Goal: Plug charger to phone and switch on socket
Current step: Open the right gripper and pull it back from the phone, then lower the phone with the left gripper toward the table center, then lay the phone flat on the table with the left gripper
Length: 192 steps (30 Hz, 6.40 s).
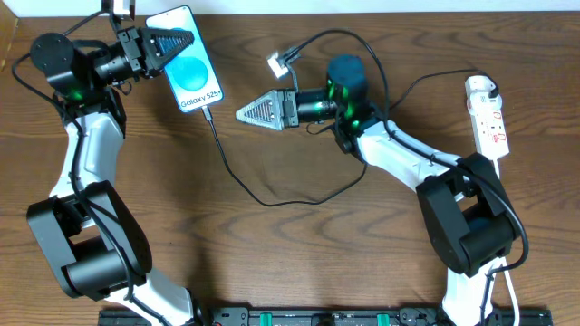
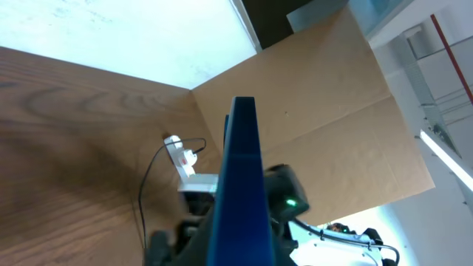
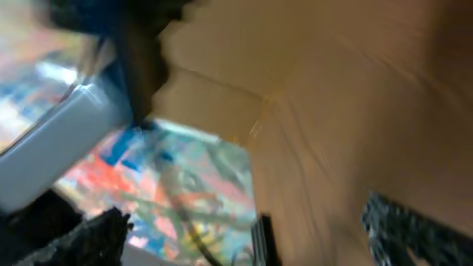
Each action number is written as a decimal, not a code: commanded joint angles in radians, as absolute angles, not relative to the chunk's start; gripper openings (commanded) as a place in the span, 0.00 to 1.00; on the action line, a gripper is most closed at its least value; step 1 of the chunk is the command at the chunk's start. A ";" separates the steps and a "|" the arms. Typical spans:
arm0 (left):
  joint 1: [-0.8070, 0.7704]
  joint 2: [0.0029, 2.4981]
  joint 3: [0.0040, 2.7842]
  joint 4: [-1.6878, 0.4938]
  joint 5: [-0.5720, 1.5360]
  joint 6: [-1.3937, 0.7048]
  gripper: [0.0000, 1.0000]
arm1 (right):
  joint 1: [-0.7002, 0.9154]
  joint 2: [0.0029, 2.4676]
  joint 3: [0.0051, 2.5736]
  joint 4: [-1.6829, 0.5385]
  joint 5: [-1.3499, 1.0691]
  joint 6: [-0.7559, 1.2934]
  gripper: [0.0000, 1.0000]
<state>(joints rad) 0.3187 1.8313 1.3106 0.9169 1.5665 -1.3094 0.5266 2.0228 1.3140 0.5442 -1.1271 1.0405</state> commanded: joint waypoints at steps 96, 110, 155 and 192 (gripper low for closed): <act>-0.221 2.110 1.148 0.158 1.051 -0.654 0.07 | 0.432 1.550 1.321 -0.804 0.148 0.781 0.98; -0.237 2.110 1.150 0.006 1.053 -0.451 0.07 | 0.432 1.550 1.321 -0.802 0.148 0.781 0.98; -0.312 2.110 1.162 0.095 0.922 -0.582 0.08 | 0.433 1.550 1.321 -0.803 0.148 0.781 0.98; -0.312 2.110 1.162 0.094 0.922 -0.581 0.17 | 0.433 1.550 1.321 -0.804 0.149 0.781 0.94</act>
